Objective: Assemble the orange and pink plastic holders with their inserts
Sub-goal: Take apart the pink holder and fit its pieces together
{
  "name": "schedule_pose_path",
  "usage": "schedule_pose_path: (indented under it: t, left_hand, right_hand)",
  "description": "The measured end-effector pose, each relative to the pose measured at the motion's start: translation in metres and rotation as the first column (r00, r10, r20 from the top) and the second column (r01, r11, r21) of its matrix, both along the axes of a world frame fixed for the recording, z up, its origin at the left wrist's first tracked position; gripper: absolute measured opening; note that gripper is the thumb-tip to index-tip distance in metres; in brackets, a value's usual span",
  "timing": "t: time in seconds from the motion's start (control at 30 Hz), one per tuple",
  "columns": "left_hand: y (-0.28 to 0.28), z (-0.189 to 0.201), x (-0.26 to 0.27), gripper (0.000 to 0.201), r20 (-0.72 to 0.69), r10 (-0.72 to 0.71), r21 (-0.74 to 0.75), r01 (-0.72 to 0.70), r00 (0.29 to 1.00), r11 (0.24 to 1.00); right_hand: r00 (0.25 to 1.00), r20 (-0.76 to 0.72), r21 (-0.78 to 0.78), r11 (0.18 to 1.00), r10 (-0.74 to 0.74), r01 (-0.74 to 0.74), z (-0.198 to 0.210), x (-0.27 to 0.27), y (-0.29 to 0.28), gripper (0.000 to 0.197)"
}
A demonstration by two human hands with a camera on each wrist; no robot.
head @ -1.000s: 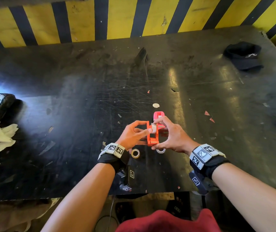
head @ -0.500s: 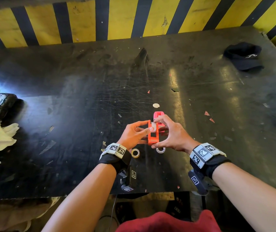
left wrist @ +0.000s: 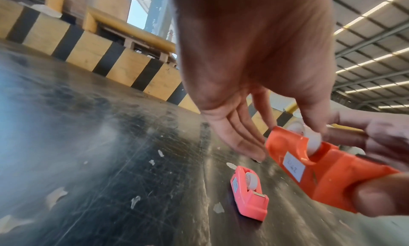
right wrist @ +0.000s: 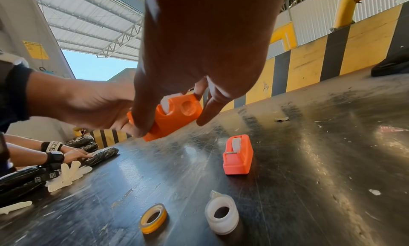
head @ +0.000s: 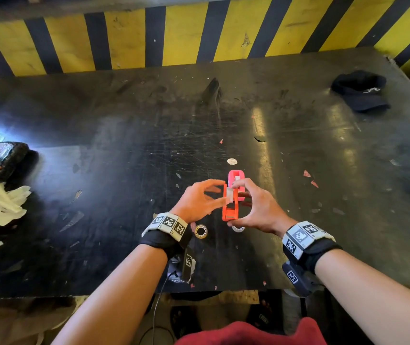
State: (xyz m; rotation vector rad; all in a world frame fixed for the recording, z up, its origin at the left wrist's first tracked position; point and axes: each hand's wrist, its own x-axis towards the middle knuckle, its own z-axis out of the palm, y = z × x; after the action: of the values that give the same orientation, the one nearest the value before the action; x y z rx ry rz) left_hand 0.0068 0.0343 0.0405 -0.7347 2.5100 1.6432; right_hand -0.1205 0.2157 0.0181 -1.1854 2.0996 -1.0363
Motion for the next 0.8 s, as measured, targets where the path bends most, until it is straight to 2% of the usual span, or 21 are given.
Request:
schedule_pose_path:
  t: [0.13, 0.27, 0.4, 0.5, 0.8]
  left_hand:
    - [0.006, 0.008, -0.005, 0.034, -0.138, -0.013, -0.226, -0.019, 0.990, 0.974]
    - [0.009, 0.009, -0.009, 0.019, -0.169, -0.028, -0.351, -0.034, 0.985, 0.936]
    - [0.012, 0.009, -0.013, 0.014, -0.182, -0.036, -0.472, -0.055, 0.983, 0.880]
    - [0.013, 0.007, -0.015, 0.013, -0.191, -0.043, -0.501, -0.060, 0.981, 0.864]
    - [0.023, -0.004, -0.008, 0.012, -0.171, -0.066, -0.445, -0.018, 0.983, 0.895]
  right_hand:
    - [1.000, -0.007, -0.004, 1.000, -0.018, 0.018, -0.001, -0.004, -0.001, 0.096]
    - [1.000, -0.017, 0.026, 1.000, -0.008, 0.009, 0.000, -0.007, 0.000, 0.099]
    - [0.999, -0.037, 0.045, 0.999, 0.004, -0.002, 0.001, -0.004, -0.001, 0.100]
    - [0.999, -0.046, 0.047, 0.999, 0.005, -0.003, -0.002, -0.001, 0.000, 0.099]
    - [0.999, 0.004, 0.031, 0.999, -0.036, 0.036, -0.005, -0.007, -0.003, 0.095]
